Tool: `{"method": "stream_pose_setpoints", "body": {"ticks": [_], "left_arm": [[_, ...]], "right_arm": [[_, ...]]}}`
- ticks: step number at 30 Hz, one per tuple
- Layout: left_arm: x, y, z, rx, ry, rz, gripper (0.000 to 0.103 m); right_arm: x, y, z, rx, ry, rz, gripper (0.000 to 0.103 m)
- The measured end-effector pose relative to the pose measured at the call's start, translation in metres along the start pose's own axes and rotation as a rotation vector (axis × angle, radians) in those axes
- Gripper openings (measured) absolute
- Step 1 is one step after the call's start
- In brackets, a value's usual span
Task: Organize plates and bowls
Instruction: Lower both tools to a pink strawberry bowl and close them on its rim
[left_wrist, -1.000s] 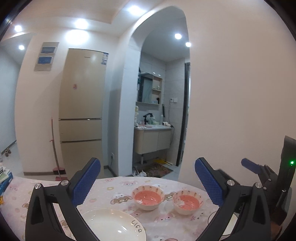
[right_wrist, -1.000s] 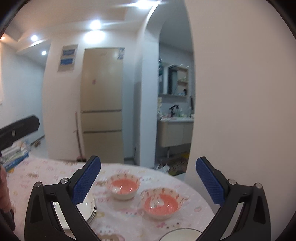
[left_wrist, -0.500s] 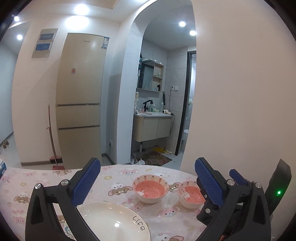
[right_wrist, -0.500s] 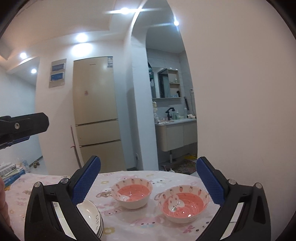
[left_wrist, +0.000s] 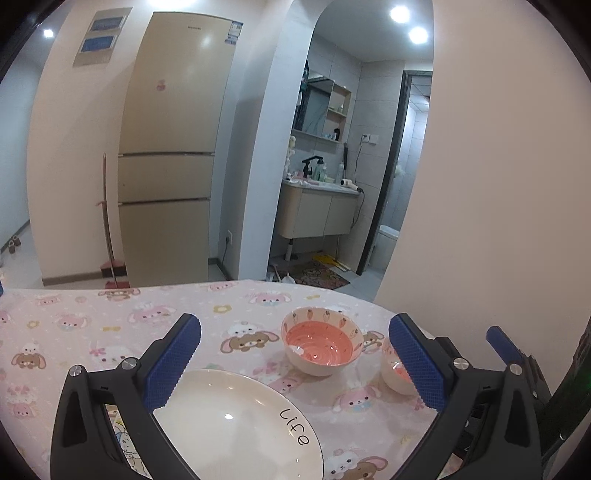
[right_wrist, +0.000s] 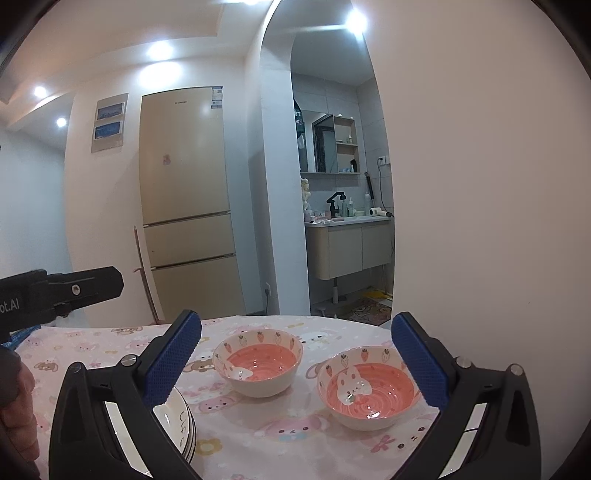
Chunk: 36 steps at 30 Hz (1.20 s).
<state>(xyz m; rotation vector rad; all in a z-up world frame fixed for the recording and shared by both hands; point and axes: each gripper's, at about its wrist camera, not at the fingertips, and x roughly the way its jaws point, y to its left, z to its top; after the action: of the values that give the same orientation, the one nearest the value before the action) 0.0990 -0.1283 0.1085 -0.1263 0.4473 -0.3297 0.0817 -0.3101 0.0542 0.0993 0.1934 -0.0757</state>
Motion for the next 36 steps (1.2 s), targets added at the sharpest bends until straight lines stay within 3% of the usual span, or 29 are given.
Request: {"method": "stream_pose_setpoints", "body": {"ticks": [6,13,15,18,21,27,32,36], "left_arm": [[0.018,-0.008,-0.004,0.038,0.168,0.055,0.103],[0.022,-0.02,-0.013,0.079,0.192,0.071,0.103],[0.024,-0.022,-0.014,0.069,0.207,0.068,0.103],[0.024,-0.03,-0.011,0.074,0.211,0.025,0.103],[0.026,-0.043,-0.002,0.072,0.206,-0.01,0.103],[0.047,-0.068,0.009,0.115,0.289,-0.033,0.103],[0.07,-0.087,0.015,0.125,0.359,-0.074,0.103],[0.097,-0.096,0.015,0.071,0.404,-0.079,0.103]], "right_arm": [[0.006,-0.001,-0.001,-0.005,0.05,0.002,0.103],[0.025,-0.005,-0.007,-0.065,0.223,-0.044,0.103],[0.023,-0.013,-0.006,-0.069,0.288,0.003,0.103],[0.012,-0.029,0.014,-0.083,0.336,0.157,0.103],[0.004,-0.051,0.041,-0.101,0.344,0.208,0.103],[0.023,-0.091,0.066,-0.174,0.446,0.163,0.103],[0.049,-0.115,0.059,-0.241,0.56,0.131,0.103],[0.073,-0.131,0.049,-0.209,0.657,0.146,0.103]]}}
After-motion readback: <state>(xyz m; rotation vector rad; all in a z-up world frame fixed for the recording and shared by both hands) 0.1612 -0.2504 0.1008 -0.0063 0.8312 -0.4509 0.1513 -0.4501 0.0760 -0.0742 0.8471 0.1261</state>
